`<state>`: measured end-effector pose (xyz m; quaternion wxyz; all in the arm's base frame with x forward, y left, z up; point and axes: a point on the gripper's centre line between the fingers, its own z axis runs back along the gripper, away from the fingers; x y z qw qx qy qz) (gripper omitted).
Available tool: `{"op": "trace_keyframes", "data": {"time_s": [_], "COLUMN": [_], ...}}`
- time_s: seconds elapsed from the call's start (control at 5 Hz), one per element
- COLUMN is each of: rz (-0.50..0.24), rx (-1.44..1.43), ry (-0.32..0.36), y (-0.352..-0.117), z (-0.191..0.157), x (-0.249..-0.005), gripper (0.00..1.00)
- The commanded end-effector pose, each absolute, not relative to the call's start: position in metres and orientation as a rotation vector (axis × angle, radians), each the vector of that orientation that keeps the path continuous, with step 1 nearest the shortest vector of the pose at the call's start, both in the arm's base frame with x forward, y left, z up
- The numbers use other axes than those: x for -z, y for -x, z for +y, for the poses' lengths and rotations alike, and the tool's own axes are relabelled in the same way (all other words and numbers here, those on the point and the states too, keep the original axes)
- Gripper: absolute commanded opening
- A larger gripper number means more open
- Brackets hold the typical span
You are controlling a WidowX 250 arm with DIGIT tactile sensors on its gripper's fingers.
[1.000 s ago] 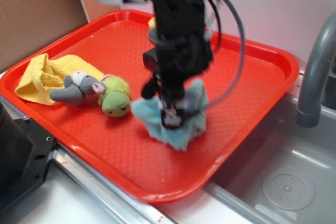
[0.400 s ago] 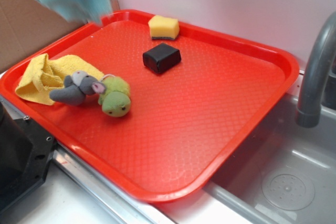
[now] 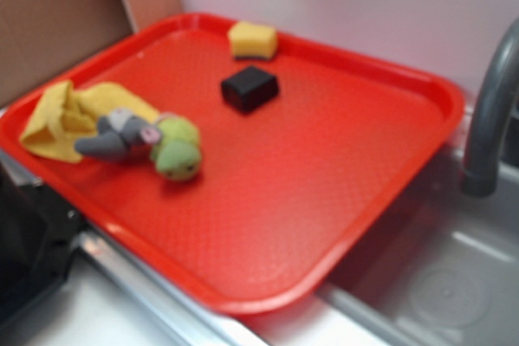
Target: Grab the blue cloth.
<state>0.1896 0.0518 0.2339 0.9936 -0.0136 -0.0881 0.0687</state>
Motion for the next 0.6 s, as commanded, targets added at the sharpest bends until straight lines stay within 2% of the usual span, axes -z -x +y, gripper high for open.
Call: {"op": "trace_keyframes", "data": {"time_s": [0.0, 0.4], "rz": [-0.157, -0.17], "rx": [-0.107, -0.046], "ry": [-0.02, -0.054], "y": [-0.186, -0.186], "z": [0.02, -0.001], "x": [-0.227, -0.219], "gripper": [0.0, 0.0]}}
